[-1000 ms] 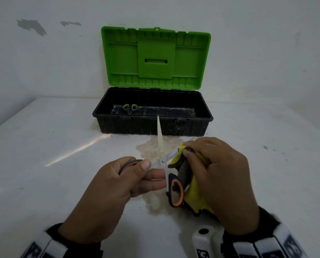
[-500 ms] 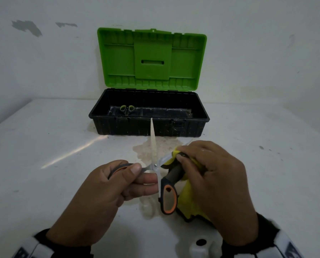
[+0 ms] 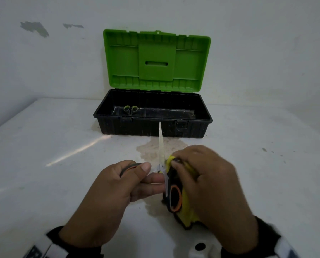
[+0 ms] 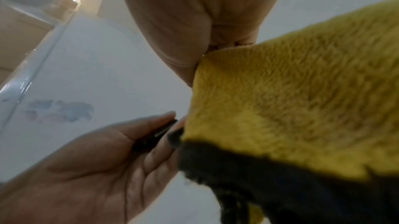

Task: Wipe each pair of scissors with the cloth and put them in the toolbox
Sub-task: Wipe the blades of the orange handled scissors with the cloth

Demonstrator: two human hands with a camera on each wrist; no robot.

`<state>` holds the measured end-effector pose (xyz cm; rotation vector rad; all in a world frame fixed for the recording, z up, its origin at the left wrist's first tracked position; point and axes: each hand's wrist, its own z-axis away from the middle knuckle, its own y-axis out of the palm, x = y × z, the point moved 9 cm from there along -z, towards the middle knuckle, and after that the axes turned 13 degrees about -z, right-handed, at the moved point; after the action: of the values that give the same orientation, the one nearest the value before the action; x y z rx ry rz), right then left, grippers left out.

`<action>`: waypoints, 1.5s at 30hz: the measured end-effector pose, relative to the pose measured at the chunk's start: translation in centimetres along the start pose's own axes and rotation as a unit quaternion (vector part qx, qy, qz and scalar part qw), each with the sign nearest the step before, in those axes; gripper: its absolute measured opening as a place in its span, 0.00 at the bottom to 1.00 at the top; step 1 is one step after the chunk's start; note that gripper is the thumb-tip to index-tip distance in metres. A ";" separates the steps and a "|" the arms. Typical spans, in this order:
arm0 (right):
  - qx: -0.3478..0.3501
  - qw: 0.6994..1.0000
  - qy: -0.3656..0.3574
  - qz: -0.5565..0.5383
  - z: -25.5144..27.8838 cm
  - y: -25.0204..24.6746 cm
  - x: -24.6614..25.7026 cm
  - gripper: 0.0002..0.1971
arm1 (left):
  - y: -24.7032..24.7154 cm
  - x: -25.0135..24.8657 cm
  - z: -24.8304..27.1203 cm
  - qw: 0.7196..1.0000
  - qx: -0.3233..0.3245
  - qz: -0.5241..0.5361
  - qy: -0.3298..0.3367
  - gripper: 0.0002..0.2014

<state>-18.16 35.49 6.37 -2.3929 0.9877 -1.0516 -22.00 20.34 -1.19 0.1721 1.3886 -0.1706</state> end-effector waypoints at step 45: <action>-0.036 0.995 0.088 -0.017 -1.2 -1.7 -2.6 0.03 | -0.7 -2.5 1.0 0.996 -0.027 -0.071 0.056 0.17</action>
<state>-19.51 38.46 6.74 -2.4150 1.0642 -1.2769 -21.67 19.48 1.43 0.0369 1.5163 -0.2443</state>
